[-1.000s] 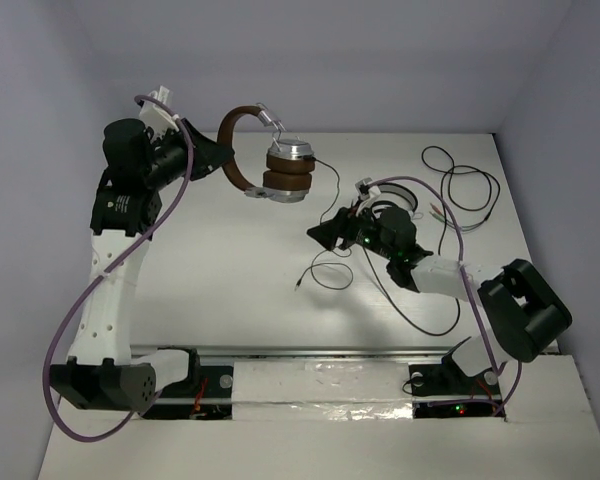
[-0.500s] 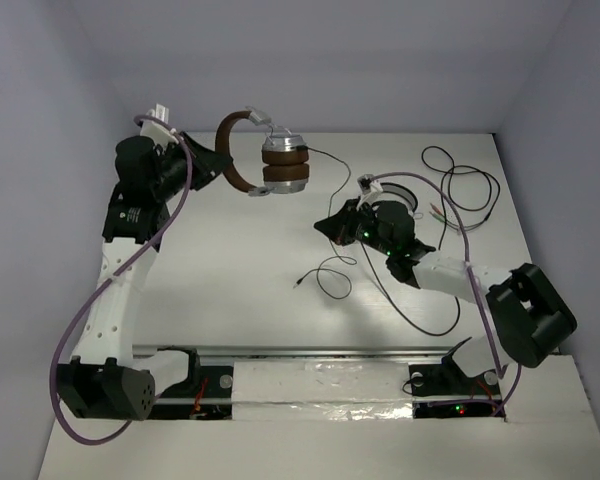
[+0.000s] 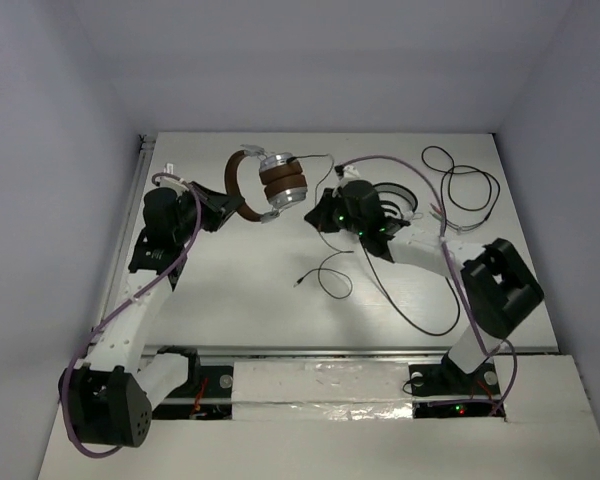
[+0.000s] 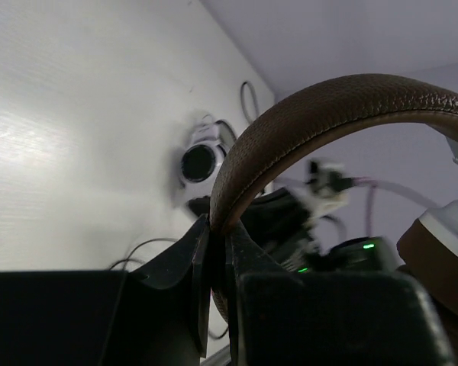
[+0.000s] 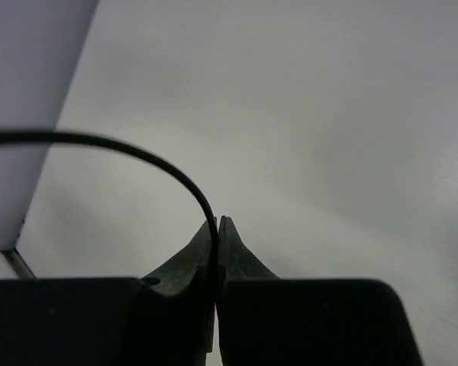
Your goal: Wrap the headphones
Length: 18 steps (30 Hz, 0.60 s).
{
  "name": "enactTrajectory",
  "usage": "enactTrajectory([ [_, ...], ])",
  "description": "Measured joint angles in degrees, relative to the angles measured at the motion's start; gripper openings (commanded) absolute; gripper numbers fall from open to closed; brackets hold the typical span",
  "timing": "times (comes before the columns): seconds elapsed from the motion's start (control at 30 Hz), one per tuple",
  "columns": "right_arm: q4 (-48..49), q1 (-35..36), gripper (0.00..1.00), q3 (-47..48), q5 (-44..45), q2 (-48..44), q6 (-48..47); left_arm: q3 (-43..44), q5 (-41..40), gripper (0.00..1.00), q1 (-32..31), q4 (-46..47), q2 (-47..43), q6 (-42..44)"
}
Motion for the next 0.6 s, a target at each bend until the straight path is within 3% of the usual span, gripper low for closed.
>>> enactTrajectory([
  [0.3,-5.03,16.87,0.00,0.33,1.53,6.16,1.55,-6.58,-10.84,0.00,-2.78,14.82,-2.38,-14.14],
  [0.6,-9.55,26.47,0.00,0.35,8.46,1.79,2.32,-7.32,-30.36,0.00,-8.96,11.39,-3.78,-10.73],
])
